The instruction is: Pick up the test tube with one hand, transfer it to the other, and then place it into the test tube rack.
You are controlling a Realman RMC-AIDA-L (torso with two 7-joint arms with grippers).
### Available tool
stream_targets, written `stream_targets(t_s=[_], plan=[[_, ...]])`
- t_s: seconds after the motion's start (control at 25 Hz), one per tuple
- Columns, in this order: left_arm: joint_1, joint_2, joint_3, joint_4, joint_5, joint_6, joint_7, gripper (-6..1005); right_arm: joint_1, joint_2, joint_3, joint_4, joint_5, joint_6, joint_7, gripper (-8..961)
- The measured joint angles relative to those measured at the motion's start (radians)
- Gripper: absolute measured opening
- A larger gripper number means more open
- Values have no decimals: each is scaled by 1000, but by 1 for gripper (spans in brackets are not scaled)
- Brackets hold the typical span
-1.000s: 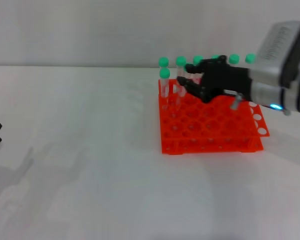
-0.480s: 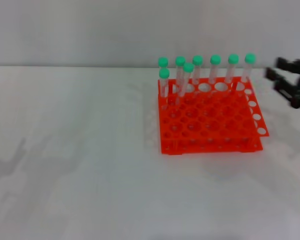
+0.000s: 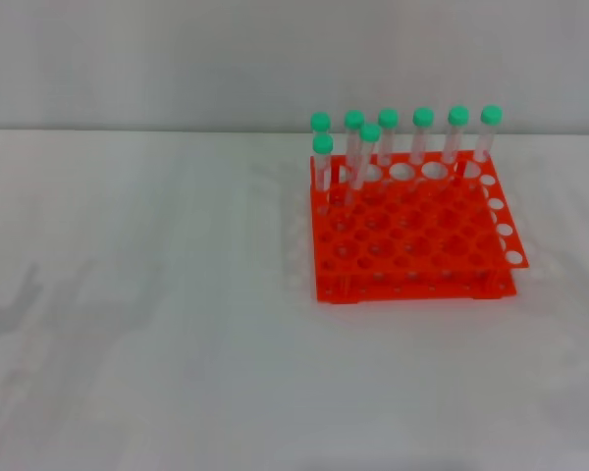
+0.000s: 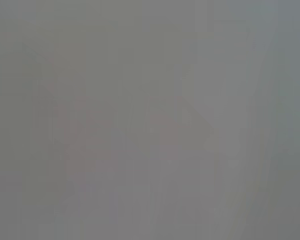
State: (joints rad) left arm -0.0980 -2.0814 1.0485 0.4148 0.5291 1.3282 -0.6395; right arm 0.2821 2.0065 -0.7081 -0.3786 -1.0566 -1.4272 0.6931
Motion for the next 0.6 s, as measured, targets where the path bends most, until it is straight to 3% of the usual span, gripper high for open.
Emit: stream_targets(t_s=[0.16,0.44,0.6], plan=[[-12,1,0,-25,-24,7,1,861,-23,0,112,91,1,-56,-76,459],[-41,-1,-1,-90,-94,61,42,861,-40,-1,150,150,1,-37,-94,761],[-78,2,-1,-133,-113,79,78,861,-51,-2,159,173,7,-34,-108,761]])
